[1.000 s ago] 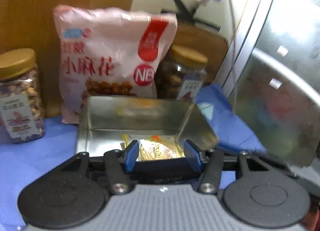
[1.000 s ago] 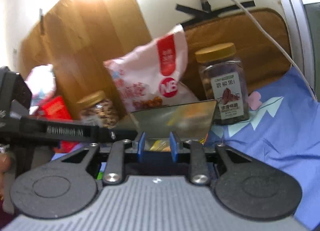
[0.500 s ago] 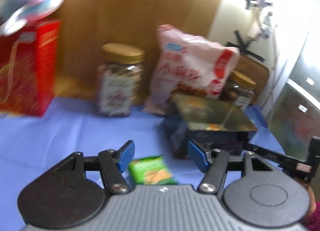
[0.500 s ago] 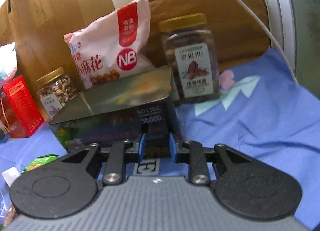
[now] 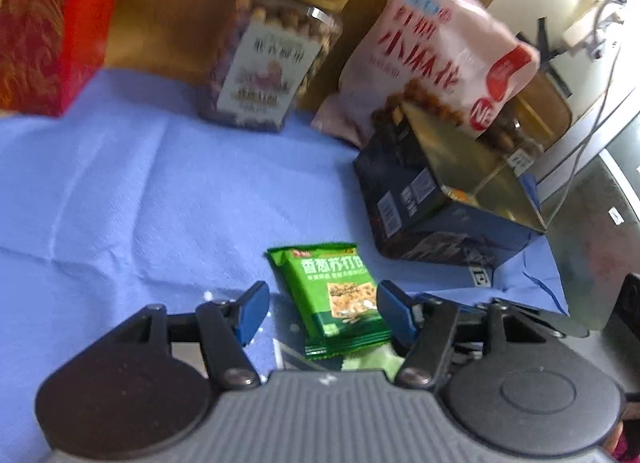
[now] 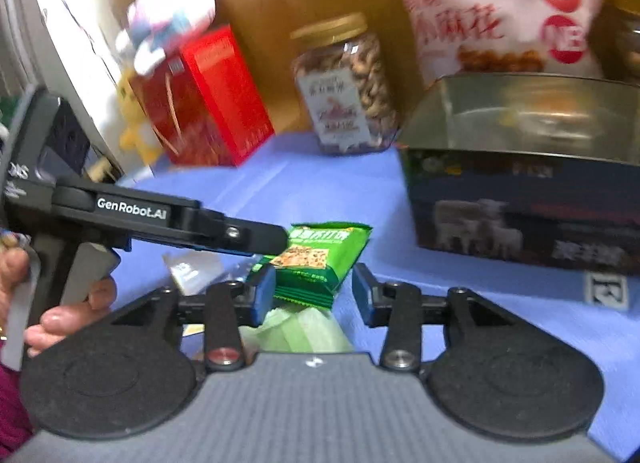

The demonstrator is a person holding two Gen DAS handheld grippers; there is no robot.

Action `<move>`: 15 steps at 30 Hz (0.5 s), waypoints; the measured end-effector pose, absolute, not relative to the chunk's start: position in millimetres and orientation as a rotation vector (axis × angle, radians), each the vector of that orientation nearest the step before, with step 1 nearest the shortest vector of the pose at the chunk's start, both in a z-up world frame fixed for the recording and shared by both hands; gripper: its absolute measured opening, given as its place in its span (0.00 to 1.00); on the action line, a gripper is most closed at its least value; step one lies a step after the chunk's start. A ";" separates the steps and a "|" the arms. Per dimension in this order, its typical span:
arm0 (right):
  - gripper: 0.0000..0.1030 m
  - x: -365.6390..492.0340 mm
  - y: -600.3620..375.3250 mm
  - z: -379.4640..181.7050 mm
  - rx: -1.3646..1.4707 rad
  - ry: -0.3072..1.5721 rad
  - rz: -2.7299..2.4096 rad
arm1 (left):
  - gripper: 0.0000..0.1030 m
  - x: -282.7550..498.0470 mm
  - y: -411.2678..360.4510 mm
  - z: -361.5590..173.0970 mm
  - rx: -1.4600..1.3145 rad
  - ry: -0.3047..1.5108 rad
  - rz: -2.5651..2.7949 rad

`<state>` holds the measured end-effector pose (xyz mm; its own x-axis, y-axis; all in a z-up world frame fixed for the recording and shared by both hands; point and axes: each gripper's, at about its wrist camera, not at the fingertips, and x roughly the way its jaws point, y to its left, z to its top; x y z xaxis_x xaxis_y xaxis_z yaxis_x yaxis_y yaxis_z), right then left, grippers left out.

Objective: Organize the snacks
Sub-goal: 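Grasp the green soda-cracker packet with the left tool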

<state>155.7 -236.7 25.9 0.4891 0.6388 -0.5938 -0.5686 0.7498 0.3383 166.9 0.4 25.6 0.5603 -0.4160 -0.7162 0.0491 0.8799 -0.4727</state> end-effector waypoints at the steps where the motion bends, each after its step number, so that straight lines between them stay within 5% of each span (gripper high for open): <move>1: 0.44 162.1 -228.9 21.3 0.080 0.788 0.731 | 0.57 167.6 -2.3 23.8 -0.420 0.939 -0.281; 4: 0.38 170.2 -222.0 7.8 0.099 0.858 0.744 | 0.41 162.9 -10.0 22.2 -0.401 0.931 -0.315; 15: 0.27 92.3 -273.4 24.6 0.102 0.611 0.646 | 0.41 108.0 -75.7 63.4 -0.246 0.834 -0.435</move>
<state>92.3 -273.4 24.6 0.6303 0.5925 -0.5016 -0.5344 0.7999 0.2733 108.0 -75.7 63.4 0.5918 -0.4641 -0.6591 0.2748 0.8848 -0.3762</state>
